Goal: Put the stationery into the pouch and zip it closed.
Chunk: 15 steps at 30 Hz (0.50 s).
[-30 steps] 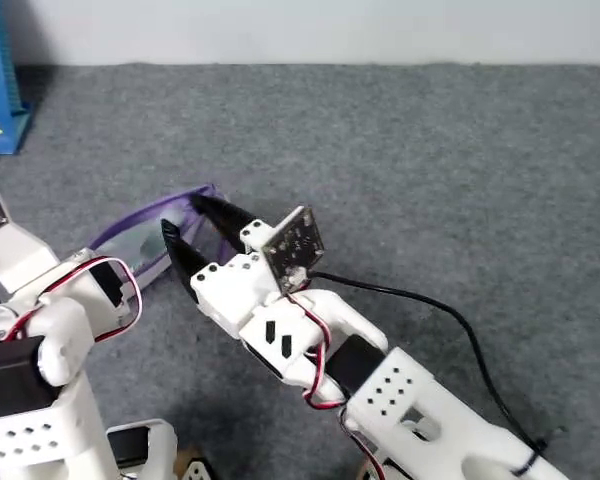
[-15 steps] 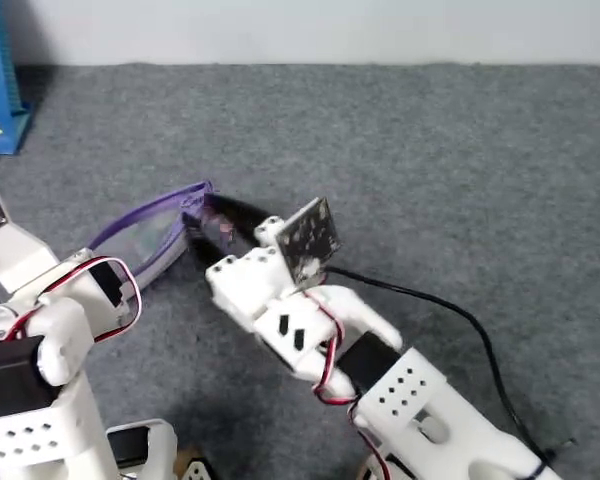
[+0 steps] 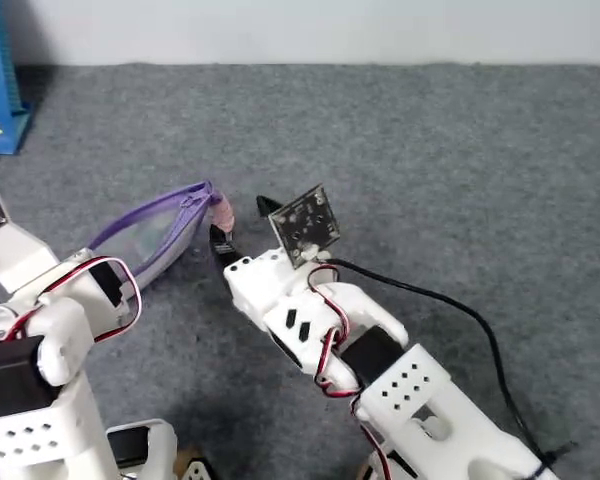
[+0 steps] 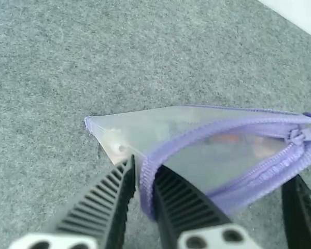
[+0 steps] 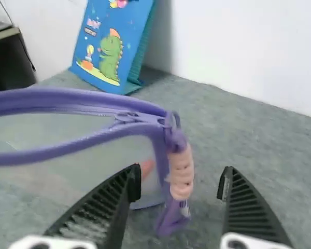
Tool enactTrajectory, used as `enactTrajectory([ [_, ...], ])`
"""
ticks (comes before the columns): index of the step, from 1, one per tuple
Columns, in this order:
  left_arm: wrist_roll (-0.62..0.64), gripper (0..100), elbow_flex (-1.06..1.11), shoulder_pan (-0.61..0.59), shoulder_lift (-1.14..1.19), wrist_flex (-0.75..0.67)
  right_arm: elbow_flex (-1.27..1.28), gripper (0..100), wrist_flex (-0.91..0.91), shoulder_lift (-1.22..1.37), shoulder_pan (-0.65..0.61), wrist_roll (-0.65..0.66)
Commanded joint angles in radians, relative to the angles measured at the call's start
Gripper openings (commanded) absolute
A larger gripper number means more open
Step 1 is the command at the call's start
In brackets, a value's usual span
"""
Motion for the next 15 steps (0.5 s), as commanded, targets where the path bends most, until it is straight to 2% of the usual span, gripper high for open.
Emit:
enactTrajectory([
  [1, 0.011, 1, 0.016, 0.005, 0.009, -0.012, -0.071, 23.1, -0.053, 0.101, -0.004, 0.021],
  [7, 0.011, 1, 0.016, 0.005, 0.009, -0.012, -0.21, 23.1, -0.071, 0.318, 0.067, 0.021],
  [15, 0.011, 1, 0.019, 0.005, 0.009, -0.012, -0.319, 22.9, -0.073, 0.427, 0.074, 0.028],
])
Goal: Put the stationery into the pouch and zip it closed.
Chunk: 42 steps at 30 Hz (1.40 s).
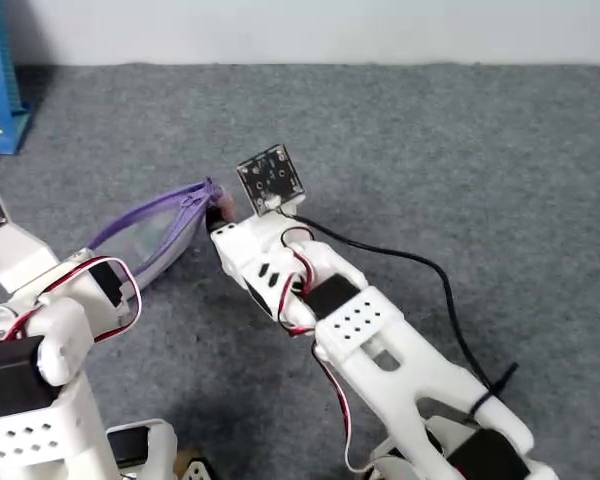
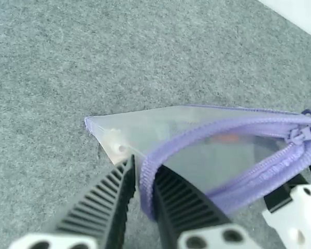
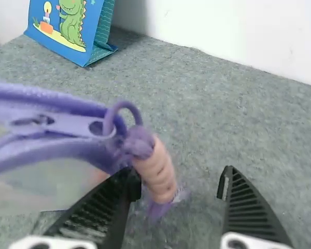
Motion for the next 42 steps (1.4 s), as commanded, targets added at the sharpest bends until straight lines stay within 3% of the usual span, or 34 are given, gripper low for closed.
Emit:
enactTrajectory([
  [1, 0.011, 1, 0.019, 0.005, 0.009, -0.011, -0.089, 22.9, -0.025, 0.001, 0.01, 0.011],
  [14, 0.011, 1, 0.019, 0.005, 0.009, -0.008, -0.098, 22.6, -0.025, 0.007, 0.007, 0.081],
  [20, 0.011, 1, 0.021, 0.005, 0.009, -0.008, -0.089, 0.0, -0.015, -0.013, 0.013, 0.114],
  [29, 0.008, 1, 0.019, 0.003, 0.014, -0.06, 0.203, 0.7, 0.008, -0.372, 0.058, 0.222],
  [32, -0.02, 1, 0.021, 0.005, 0.015, -0.114, 0.288, 0.7, 0.108, -0.547, 0.054, 0.23],
  [37, -0.037, 1, 0.021, 0.021, 0.018, -0.209, 0.304, 0.7, 0.441, -0.822, 0.005, 0.221],
  [42, -0.038, 1, 0.027, 0.239, 0.018, -0.31, 0.304, 0.7, 0.67, -1.061, -0.117, 0.149],
])
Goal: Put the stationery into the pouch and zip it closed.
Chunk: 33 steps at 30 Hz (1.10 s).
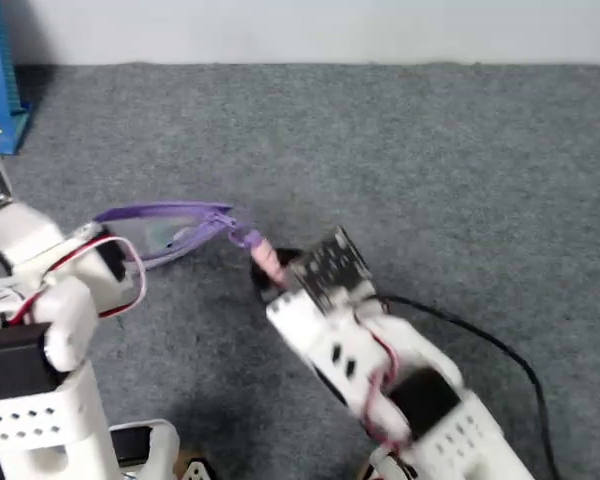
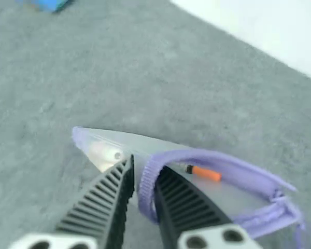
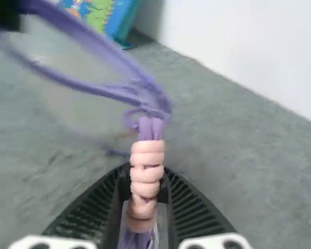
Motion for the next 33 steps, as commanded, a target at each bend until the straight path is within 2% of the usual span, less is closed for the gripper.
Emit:
enactTrajectory([
  [1, -0.012, 1, 0.001, 0.176, 0.005, -0.112, -0.011, 0.7, 0.15, -0.18, -0.087, -0.038],
  [6, -0.012, 11, 0.062, 0.382, 0.097, -0.245, -0.011, 0.7, 0.326, -0.346, -0.133, -0.109],
  [9, -0.014, 20, 0.044, 0.473, 0.239, -0.27, -0.011, 0.7, 0.415, -0.423, -0.133, -0.132],
  [12, -0.015, 24, -0.042, 0.516, 0.371, -0.255, -0.011, 0.7, 0.475, -0.495, -0.133, -0.152],
  [18, -0.052, 27, -0.302, 0.62, 0.523, -0.141, -0.018, 0.7, 0.526, -0.538, -0.128, -0.152],
  [26, -0.132, 27, -0.536, 0.77, 0.562, 0.04, -0.068, 0.7, 0.53, -0.536, 0.019, -0.152],
  [30, -0.18, 27, -0.576, 0.778, 0.562, 0.12, -0.071, 0.7, 0.53, -0.536, 0.059, -0.152],
  [33, -0.21, 27, -0.584, 0.74, 0.543, 0.173, -0.071, 0.7, 0.53, -0.536, 0.093, -0.149],
])
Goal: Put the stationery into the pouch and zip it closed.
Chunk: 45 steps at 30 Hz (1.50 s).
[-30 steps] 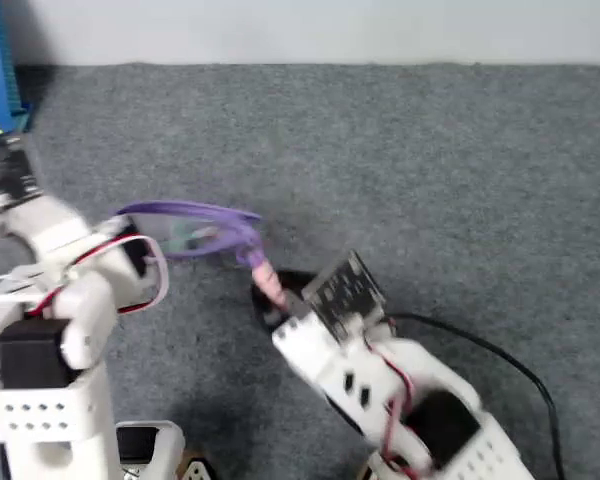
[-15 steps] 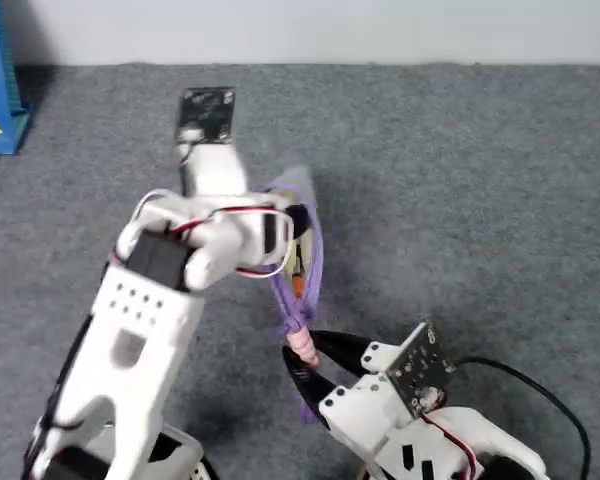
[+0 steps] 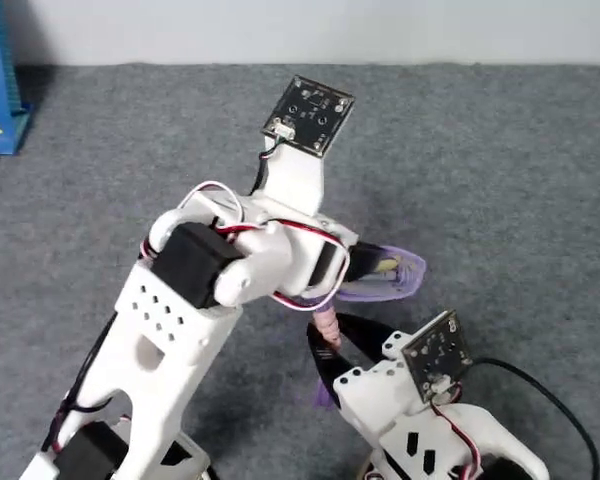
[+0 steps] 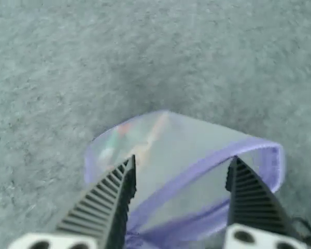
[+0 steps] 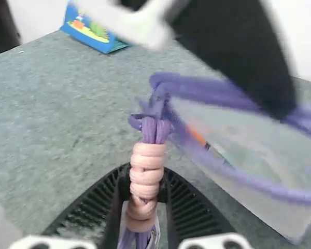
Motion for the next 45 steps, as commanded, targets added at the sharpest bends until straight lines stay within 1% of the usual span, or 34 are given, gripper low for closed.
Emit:
enactTrajectory([
  [1, -0.038, 27, -0.07, -0.049, -0.043, 0.061, -0.069, 0.7, 0.005, -0.002, 0.044, -0.005],
  [7, -0.1, 27, -0.068, -0.147, -0.219, 0.092, -0.083, 0.7, 0.007, -0.002, 0.07, -0.002],
  [10, -0.135, 27, -0.064, -0.187, -0.282, 0.133, -0.133, 0.7, 0.042, -0.002, 0.07, -0.002],
  [12, -0.16, 27, -0.028, -0.213, -0.313, 0.133, -0.155, 0.7, 0.059, -0.002, 0.07, 0.0],
  [15, -0.233, 27, 0.068, -0.242, -0.353, 0.133, -0.166, 0.7, 0.067, -0.002, 0.101, 0.006],
  [19, -0.361, 27, 0.217, -0.242, -0.416, 0.132, -0.166, 0.7, 0.068, -0.002, 0.205, 0.055],
  [22, -0.428, 27, 0.288, -0.23, -0.479, 0.13, -0.166, 0.7, 0.068, -0.002, 0.237, 0.057],
  [25, -0.46, 30, 0.323, -0.195, -0.535, 0.129, -0.166, 0.7, 0.068, -0.002, 0.24, 0.058],
  [29, -0.462, 36, 0.369, -0.152, -0.572, 0.124, -0.164, 0.7, 0.068, -0.002, 0.24, 0.075],
  [32, -0.463, 37, 0.415, -0.135, -0.571, 0.054, -0.164, 0.7, 0.068, -0.002, 0.24, 0.077],
  [37, -0.466, 37, 0.584, -0.1, -0.571, -0.167, -0.164, 0.7, 0.07, -0.002, 0.24, 0.078],
  [41, -0.466, 37, 0.68, -0.051, -0.572, -0.31, -0.164, 0.7, 0.071, -0.002, 0.24, 0.078],
  [45, -0.506, 36, 0.74, -0.028, -0.572, -0.414, -0.166, 0.7, 0.108, -0.002, 0.24, 0.078],
])
